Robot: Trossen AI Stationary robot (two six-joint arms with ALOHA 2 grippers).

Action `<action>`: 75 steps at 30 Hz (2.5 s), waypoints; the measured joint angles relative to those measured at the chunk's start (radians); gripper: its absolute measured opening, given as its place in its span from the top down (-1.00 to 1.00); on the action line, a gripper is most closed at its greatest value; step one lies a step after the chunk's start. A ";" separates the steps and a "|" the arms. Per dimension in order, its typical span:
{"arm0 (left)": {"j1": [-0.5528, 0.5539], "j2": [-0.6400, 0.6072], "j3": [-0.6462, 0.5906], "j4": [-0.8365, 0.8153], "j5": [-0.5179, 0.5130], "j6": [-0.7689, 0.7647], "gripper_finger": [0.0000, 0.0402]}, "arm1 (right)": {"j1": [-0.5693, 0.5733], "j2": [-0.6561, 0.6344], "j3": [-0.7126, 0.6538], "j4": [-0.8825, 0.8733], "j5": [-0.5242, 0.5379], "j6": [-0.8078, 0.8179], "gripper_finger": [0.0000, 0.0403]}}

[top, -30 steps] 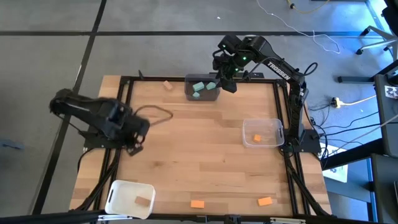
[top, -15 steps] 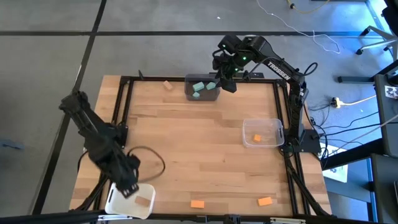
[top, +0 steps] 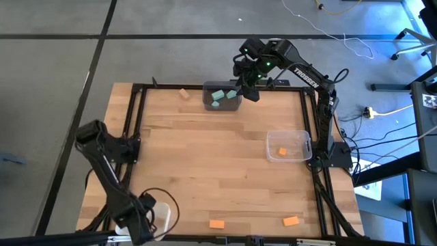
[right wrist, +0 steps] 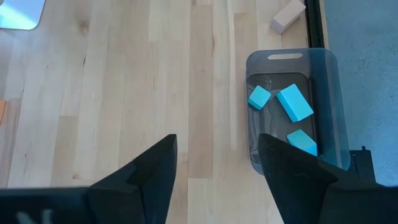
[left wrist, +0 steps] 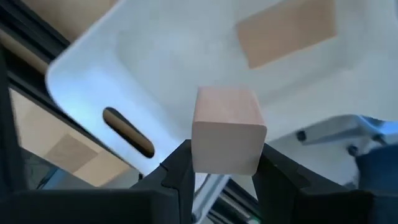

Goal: Sort & place blocks by color
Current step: Put the left brown block into the white bin, then put the brown block into the white bin

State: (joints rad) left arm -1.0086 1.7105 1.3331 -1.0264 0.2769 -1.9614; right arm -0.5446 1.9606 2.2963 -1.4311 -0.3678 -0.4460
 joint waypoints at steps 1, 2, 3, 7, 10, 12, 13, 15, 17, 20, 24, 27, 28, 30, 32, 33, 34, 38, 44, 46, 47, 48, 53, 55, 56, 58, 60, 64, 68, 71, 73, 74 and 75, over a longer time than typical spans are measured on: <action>-0.004 0.014 0.000 0.001 -0.001 -0.007 0.41 | 0.000 0.000 0.000 0.000 0.000 0.000 -0.12; -0.009 0.026 0.000 -0.001 -0.002 -0.012 0.41 | 0.000 0.000 0.000 0.000 0.000 0.000 -0.12; -0.014 0.038 0.000 -0.002 -0.002 -0.017 0.41 | 0.000 0.000 0.000 0.000 0.000 0.000 -0.12; -0.027 0.086 0.000 -0.001 -0.002 -0.022 0.41 | 0.000 0.000 0.000 0.000 0.000 0.000 -0.12; -0.037 0.111 0.000 0.015 0.001 -0.021 0.41 | 0.000 0.000 0.000 -0.001 0.000 0.000 -0.12; -0.041 0.118 0.000 0.026 0.002 -0.021 0.41 | 0.000 0.000 0.000 -0.001 0.000 0.003 -0.12; -0.042 0.118 0.000 0.027 0.002 -0.022 0.40 | 0.000 0.000 0.000 -0.001 0.000 0.009 -0.12; -0.044 0.117 0.000 0.026 -0.002 -0.022 0.34 | 0.000 0.000 0.000 -0.001 0.000 0.028 -0.12; -0.044 0.117 0.000 0.025 -0.008 -0.021 0.29 | 0.000 0.000 0.000 -0.001 0.000 0.048 -0.12; -0.044 0.117 0.000 0.025 -0.009 -0.020 0.26 | 0.000 0.000 0.000 -0.001 0.000 0.050 -0.12; -0.044 0.117 0.000 0.021 -0.047 -0.019 0.25 | 0.000 0.000 0.000 -0.001 0.000 0.050 -0.12; -0.044 0.117 0.000 0.017 -0.058 -0.017 0.24 | 0.000 0.000 0.000 -0.001 0.000 0.050 -0.12; -0.044 0.117 0.000 0.017 -0.059 -0.012 0.24 | 0.000 0.000 0.000 -0.001 0.000 0.052 -0.12; -0.043 0.116 0.000 0.013 -0.063 -0.001 0.24 | 0.000 0.000 0.000 0.000 0.000 0.057 -0.12; -0.038 0.106 0.000 -0.007 -0.085 -0.019 0.24 | 0.003 0.000 0.000 0.015 0.000 0.057 -0.12; -0.034 0.096 0.000 -0.025 -0.105 -0.040 0.24 | 0.006 0.000 0.000 0.032 0.000 0.057 -0.12; -0.032 0.081 0.000 -0.045 -0.137 -0.061 0.24 | 0.007 0.000 0.000 0.046 0.000 0.057 -0.12; -0.026 -0.011 0.000 -0.157 -0.325 -0.138 0.23 | 0.023 0.000 0.000 0.106 0.000 0.086 -0.12; 0.016 -0.179 0.000 -0.349 -0.400 -0.184 0.23 | 0.065 0.017 -0.001 0.214 0.015 0.092 -0.12; 0.042 -0.229 0.000 -0.405 -0.407 -0.184 0.23 | 0.081 0.022 -0.001 0.244 0.030 0.067 -0.12; 0.055 -0.255 0.000 -0.432 -0.417 -0.184 0.23 | 0.092 0.031 -0.001 0.256 0.050 0.056 -0.12; 0.069 -0.278 0.000 -0.460 -0.435 -0.185 0.23 | 0.102 0.037 -0.001 0.279 0.072 0.051 -0.12; 0.151 -0.393 0.000 -0.546 -0.567 -0.244 0.23 | 0.138 0.074 -0.001 0.331 0.149 0.051 -0.12; 0.193 -0.435 0.000 -0.546 -0.627 -0.253 0.23 | 0.147 0.089 -0.001 0.354 0.166 0.068 -0.12; 0.213 -0.455 0.000 -0.545 -0.655 -0.255 0.23 | 0.152 0.101 -0.001 0.375 0.174 0.077 -0.12; 0.257 -0.487 0.000 -0.545 -0.702 -0.261 0.23 | 0.156 0.123 -0.001 0.408 0.176 0.103 -0.12; 0.303 -0.511 0.000 -0.545 -0.745 -0.254 0.23 | 0.160 0.143 -0.001 0.459 0.176 0.125 -0.12; 0.377 -0.552 0.000 -0.545 -0.794 -0.180 0.23 | 0.171 0.198 -0.001 0.563 0.192 0.128 -0.12; 0.458 -0.571 0.000 -0.545 -0.815 -0.150 0.23 | 0.179 0.243 -0.001 0.688 0.190 0.182 -0.12; 0.520 -0.581 0.000 -0.545 -0.833 -0.135 0.23 | 0.177 0.276 -0.001 0.737 0.191 0.222 -0.12; 0.563 -0.581 0.000 -0.545 -0.865 -0.090 0.23 | 0.168 0.287 -0.002 0.731 0.193 0.233 -0.12; 0.588 -0.581 0.000 -0.545 -0.879 -0.062 0.23 | 0.165 0.287 -0.002 0.729 0.193 0.230 -0.12; 0.615 -0.581 0.000 -0.545 -0.889 -0.032 0.23 | 0.162 0.287 -0.002 0.728 0.193 0.228 -0.12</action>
State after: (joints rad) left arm -0.3935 1.1294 1.3327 -1.5710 -0.6121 -1.9938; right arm -0.3825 2.2473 2.2943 -0.7033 -0.1752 -0.2182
